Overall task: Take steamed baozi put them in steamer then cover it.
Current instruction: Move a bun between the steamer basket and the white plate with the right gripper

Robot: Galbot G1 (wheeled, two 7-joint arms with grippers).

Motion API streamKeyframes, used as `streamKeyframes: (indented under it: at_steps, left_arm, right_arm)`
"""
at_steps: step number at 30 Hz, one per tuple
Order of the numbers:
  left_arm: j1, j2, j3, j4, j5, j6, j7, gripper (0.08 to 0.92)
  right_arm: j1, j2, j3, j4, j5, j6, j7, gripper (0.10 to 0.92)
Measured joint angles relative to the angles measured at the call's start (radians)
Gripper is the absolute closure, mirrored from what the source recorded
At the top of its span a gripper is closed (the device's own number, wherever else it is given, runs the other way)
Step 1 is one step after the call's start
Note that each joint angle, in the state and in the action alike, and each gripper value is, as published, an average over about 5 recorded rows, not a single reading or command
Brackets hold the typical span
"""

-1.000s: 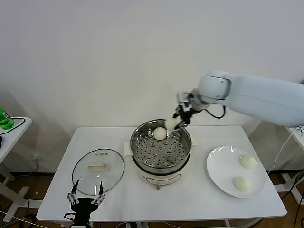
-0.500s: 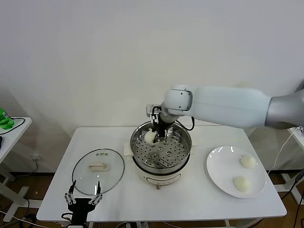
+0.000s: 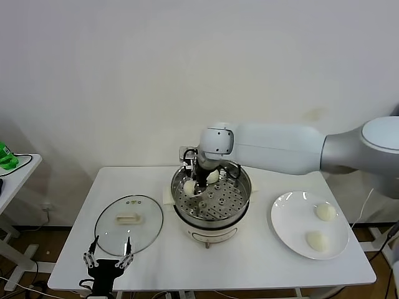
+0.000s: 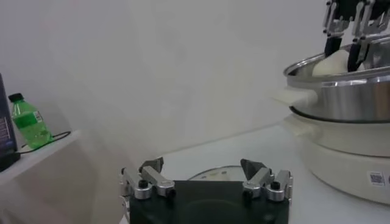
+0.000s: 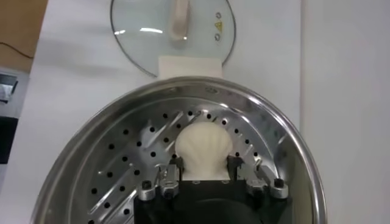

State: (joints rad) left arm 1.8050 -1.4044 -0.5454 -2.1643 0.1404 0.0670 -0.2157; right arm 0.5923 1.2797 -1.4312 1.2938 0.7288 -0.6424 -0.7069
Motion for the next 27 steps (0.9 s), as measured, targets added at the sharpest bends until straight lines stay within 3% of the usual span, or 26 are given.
streamKeyframes:
  at_steps: [15,27]
  left_arm:
    - [0.005,-0.004,0.001,-0.004,0.001,-0.003,-0.001,0.177]
    - [0.005,-0.011,0.008,-0.005,0.010,-0.003,-0.002,0.177]
  right_arm:
    - [-0.041,0.012,0.010,-0.031,-0.019,-0.013,0.008,0.541]
    - [-0.026,-0.017,0.031,-0.001,-0.013,-0.022,0.025,0.239]
